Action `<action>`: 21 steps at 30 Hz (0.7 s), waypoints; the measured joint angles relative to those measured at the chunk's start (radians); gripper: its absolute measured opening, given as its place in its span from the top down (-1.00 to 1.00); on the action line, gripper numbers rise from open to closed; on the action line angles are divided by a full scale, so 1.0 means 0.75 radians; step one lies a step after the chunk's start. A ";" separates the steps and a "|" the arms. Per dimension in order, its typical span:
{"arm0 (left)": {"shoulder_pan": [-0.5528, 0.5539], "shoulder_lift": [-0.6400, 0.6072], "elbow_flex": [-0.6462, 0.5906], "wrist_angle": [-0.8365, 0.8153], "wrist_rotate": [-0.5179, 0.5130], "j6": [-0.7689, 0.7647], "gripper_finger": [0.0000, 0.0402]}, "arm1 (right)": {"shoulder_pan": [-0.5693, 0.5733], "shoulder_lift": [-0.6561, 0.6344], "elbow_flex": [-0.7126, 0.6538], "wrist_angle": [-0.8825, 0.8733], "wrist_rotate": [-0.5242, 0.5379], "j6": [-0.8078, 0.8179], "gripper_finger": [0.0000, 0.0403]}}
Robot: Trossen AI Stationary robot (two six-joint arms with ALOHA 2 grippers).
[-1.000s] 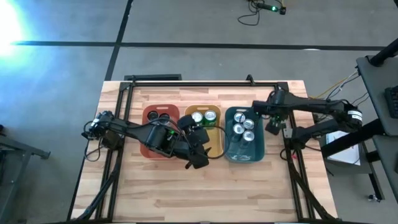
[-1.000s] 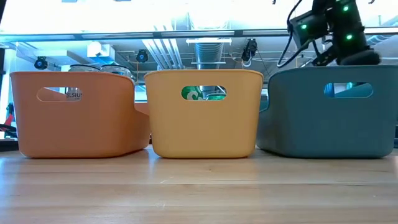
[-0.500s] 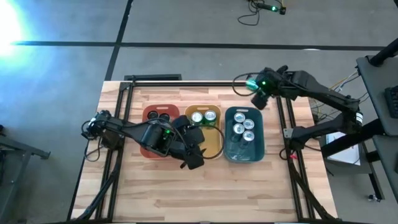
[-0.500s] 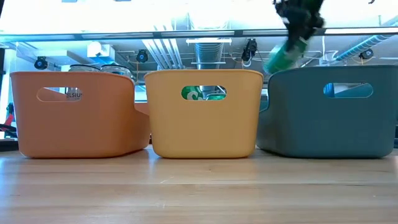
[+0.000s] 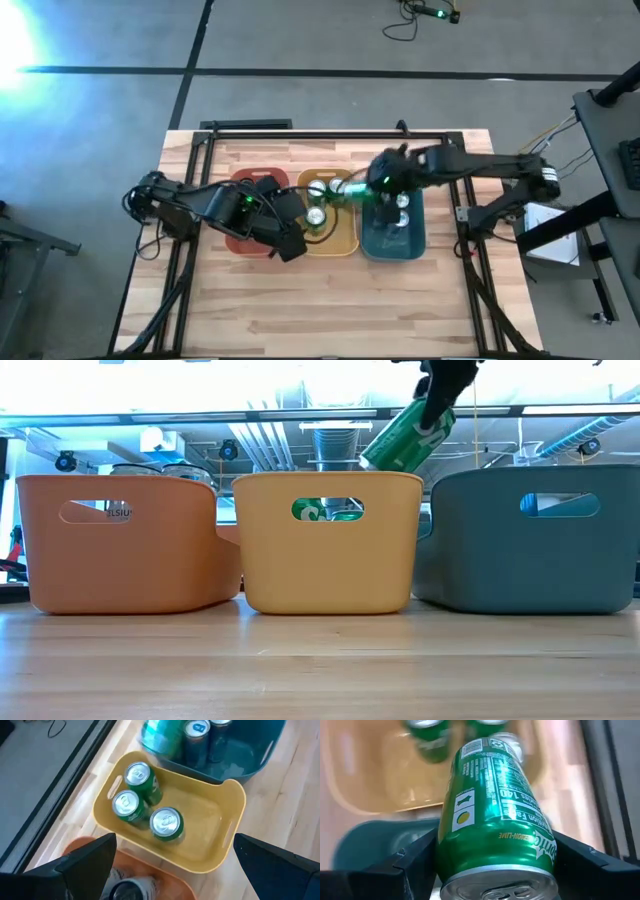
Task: Sort soda cans
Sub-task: Put the green soda can into the yellow bin
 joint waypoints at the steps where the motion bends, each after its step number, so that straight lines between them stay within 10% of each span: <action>1: 0.000 -0.006 0.000 -0.011 -0.001 -0.017 -0.93 | 0.031 0.034 0.020 -0.011 0.001 0.000 -0.48; 21: -0.043 -0.026 0.000 -0.138 -0.066 -0.127 -0.93 | 0.147 0.527 0.333 -0.148 -0.135 -0.018 -0.51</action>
